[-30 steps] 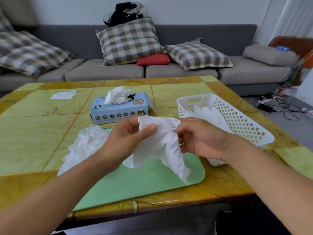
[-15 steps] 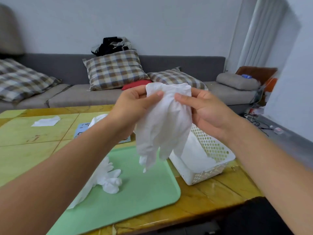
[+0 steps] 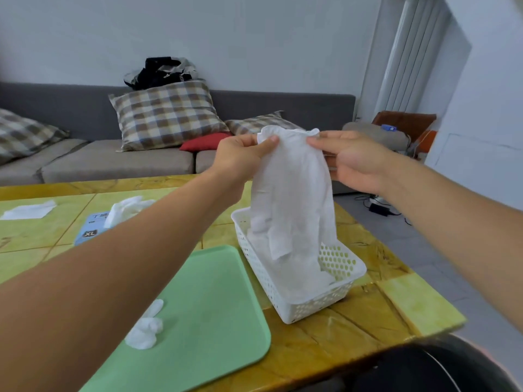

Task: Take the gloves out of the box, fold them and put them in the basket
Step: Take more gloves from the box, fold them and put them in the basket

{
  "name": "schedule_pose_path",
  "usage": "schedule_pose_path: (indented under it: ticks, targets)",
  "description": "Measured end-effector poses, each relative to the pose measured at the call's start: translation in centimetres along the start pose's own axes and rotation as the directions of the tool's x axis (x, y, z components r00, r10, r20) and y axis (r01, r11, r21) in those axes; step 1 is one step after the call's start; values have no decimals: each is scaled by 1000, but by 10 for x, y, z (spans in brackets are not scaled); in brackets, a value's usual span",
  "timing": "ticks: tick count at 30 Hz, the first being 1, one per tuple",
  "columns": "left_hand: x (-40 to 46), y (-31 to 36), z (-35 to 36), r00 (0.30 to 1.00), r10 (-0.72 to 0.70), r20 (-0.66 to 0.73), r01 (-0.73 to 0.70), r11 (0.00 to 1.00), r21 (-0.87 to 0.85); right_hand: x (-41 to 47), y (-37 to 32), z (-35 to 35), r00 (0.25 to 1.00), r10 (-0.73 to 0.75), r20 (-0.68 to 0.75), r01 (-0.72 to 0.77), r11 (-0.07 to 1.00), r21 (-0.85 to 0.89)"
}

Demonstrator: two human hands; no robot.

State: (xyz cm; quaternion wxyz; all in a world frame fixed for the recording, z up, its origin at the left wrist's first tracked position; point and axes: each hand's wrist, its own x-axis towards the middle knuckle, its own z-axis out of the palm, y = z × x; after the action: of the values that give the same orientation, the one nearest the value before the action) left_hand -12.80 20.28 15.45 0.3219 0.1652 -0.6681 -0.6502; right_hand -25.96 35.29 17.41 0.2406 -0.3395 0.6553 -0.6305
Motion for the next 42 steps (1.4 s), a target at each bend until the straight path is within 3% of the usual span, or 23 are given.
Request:
schedule_pose_path:
  ticks: [7, 13, 17, 23, 28, 32, 34, 35, 37, 39, 42]
  targets:
    - [42, -10, -9, 986, 143, 84, -149, 987, 66, 50, 21, -11, 978, -206, -36, 206, 978, -7]
    - [11, -103, -15, 942, 5, 336, -145, 908, 393, 22, 130, -35, 994, -21, 106, 50, 959, -277]
    - [-10, -129, -13, 848, 30, 529, -380, 729, 569, -2, 155, -40, 975, 2, 223, 90, 911, -403]
    - [-36, -126, 4, 738, -137, 660, -534, 480, 696, -26, 157, -44, 921, 53, 385, 219, 747, -628]
    - [-41, -117, 17, 649, -378, 661, -528, 401, 748, -31, 150, -43, 897, 122, 426, 270, 612, -744]
    - [-46, -105, 32, 533, -597, 599, -550, 293, 782, -30, 135, -36, 840, 355, 411, 187, 522, -832]
    - [-48, -104, 40, 508, -641, 575, -574, 245, 781, -26, 128, -33, 812, 405, 419, 240, 423, -874]
    - [-49, -103, 43, 505, -646, 572, -584, 233, 778, -24, 123, -32, 823, 390, 413, 277, 358, -892]
    - [-49, -101, 44, 516, -628, 583, -592, 230, 772, -15, 113, -29, 893, 192, 407, 354, 256, -899]
    - [-47, -100, 41, 550, -581, 600, -573, 259, 777, -4, 110, -15, 901, 56, 431, 392, 322, -862]
    - [-41, -106, 36, 645, -470, 603, -523, 303, 796, 13, 122, 14, 851, 226, 474, 390, 333, -858]
